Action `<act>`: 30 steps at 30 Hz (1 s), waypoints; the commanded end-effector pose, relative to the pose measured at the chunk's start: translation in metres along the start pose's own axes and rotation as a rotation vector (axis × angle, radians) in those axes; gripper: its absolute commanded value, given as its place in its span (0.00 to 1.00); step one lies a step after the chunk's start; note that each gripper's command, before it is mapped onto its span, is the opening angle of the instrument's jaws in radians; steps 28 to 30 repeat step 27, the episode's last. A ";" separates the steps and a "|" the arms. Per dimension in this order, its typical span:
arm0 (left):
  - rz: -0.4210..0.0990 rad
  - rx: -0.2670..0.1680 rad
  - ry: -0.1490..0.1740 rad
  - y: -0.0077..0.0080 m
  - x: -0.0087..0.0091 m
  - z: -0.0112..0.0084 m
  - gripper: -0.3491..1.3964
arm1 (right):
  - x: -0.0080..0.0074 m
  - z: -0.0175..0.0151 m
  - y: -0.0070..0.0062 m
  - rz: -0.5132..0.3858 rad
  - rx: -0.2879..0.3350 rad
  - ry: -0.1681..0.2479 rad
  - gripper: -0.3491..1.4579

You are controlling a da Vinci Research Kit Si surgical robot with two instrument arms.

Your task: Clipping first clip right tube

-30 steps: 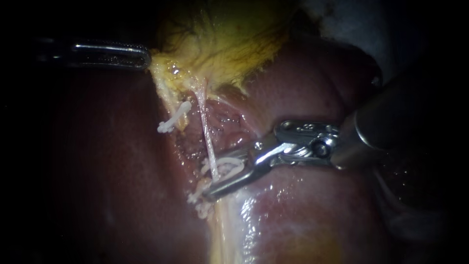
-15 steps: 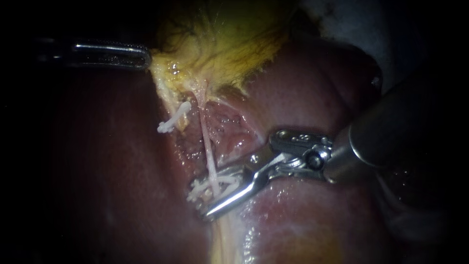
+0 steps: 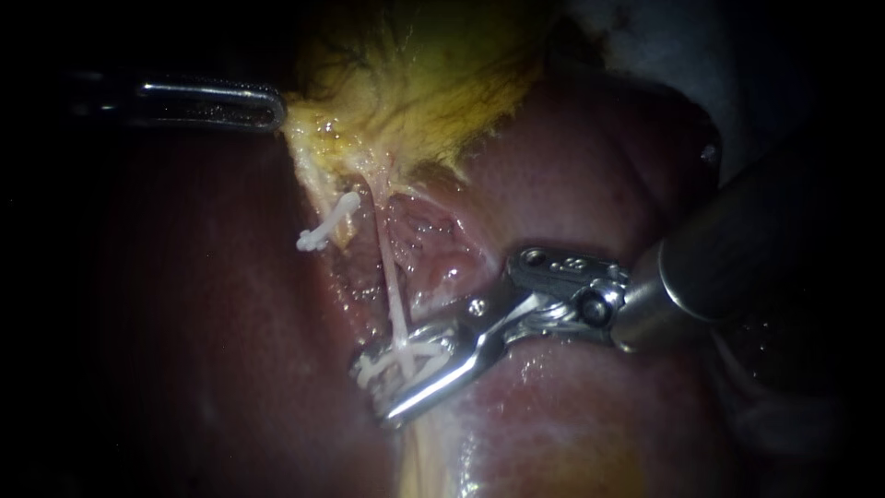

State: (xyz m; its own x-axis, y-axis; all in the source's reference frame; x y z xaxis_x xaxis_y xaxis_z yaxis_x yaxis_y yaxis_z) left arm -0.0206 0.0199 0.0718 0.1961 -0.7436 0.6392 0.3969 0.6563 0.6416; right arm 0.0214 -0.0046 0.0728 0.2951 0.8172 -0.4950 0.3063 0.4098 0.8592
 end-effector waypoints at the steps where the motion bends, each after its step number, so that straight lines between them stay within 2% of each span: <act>1: 0.000 0.000 0.000 0.0000 0.0000 0.0000 0.00 | 0.0000 0.0000 0.0000 -0.005 0.000 0.000 0.27; 7: 0.000 0.000 0.000 0.0000 0.0000 0.0000 0.00 | 0.0001 -0.0001 0.0002 -0.017 -0.005 0.005 0.11; 10: 0.000 0.000 0.000 0.0000 0.0001 0.0000 0.00 | 0.0001 -0.0003 0.0005 -0.017 -0.013 0.010 0.00; 14: 0.000 0.000 0.000 0.0000 0.0001 0.0001 0.00 | 0.0002 -0.0005 0.0008 -0.017 -0.016 0.009 0.00; 20: 0.000 0.000 0.000 0.0001 0.0001 0.0000 0.00 | 0.0002 -0.0006 0.0009 -0.017 -0.036 -0.021 0.00; 30: 0.000 0.000 0.000 0.0001 0.0001 0.0000 0.00 | 0.0002 -0.0006 0.0009 -0.017 -0.036 -0.021 0.00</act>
